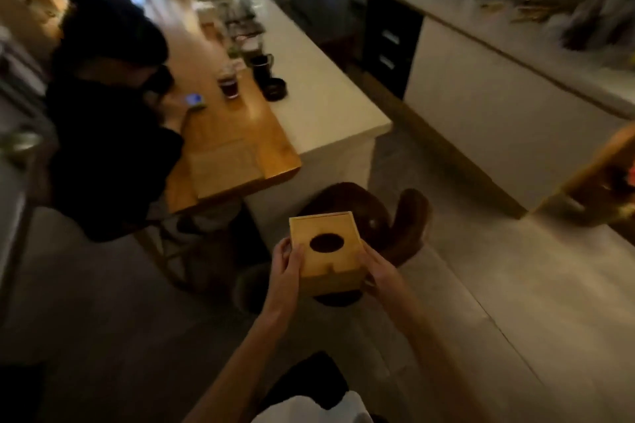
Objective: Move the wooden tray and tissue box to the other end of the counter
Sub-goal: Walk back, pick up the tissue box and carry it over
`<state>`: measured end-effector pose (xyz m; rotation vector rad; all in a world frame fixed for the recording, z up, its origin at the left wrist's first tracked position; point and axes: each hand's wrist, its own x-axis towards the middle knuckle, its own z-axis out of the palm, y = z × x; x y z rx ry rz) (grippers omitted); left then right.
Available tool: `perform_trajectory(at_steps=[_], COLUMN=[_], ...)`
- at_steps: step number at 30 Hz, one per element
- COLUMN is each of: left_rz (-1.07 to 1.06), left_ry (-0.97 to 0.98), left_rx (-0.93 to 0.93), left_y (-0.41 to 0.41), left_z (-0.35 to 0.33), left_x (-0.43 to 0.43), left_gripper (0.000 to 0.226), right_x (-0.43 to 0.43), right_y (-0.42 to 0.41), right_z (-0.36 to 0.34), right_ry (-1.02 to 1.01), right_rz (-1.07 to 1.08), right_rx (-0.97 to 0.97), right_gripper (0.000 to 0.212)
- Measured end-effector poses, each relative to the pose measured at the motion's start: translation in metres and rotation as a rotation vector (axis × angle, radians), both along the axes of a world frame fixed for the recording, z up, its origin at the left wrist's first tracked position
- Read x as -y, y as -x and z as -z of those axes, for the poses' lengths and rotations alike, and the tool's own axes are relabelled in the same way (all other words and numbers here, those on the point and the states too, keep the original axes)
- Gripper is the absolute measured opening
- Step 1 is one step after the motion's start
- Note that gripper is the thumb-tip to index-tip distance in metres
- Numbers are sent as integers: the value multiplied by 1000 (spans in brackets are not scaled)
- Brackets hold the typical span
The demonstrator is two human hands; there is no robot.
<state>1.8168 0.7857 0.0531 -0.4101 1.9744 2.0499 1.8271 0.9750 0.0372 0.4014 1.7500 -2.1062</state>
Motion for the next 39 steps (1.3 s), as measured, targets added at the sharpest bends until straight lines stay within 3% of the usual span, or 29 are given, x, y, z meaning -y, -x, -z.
perform_trajectory(at_steps=[4,9,16,19,23,31,39], left_rz=[-148,-210,-177,-175,-148,-102,-70], left_ry=[20,21,-96,-52,-49,187,251], left_rx=[24,47,-14,-70,10,126,131], left_y=[23,74,218,289,358,387,383], left_z=[12,33,23,18,16,44,52], left_x=[25,36,33,46,63,70,68], left_gripper=[50,47,47,54,49,51,50], right_x=[27,45,59,72,88,97,93], right_y=[51,108,244,318,382,405,406], right_z=[7,28,24,19,16,42,56], right_ry=[10,19,-74,-107,-123,-108,-114], right_rz=[-186,-222,-176,-156,-194,-183,-199], right_rx=[-18,-35,-114,-167,-156,-81,-84], right_gripper=[38,43,55,53,49,41,41])
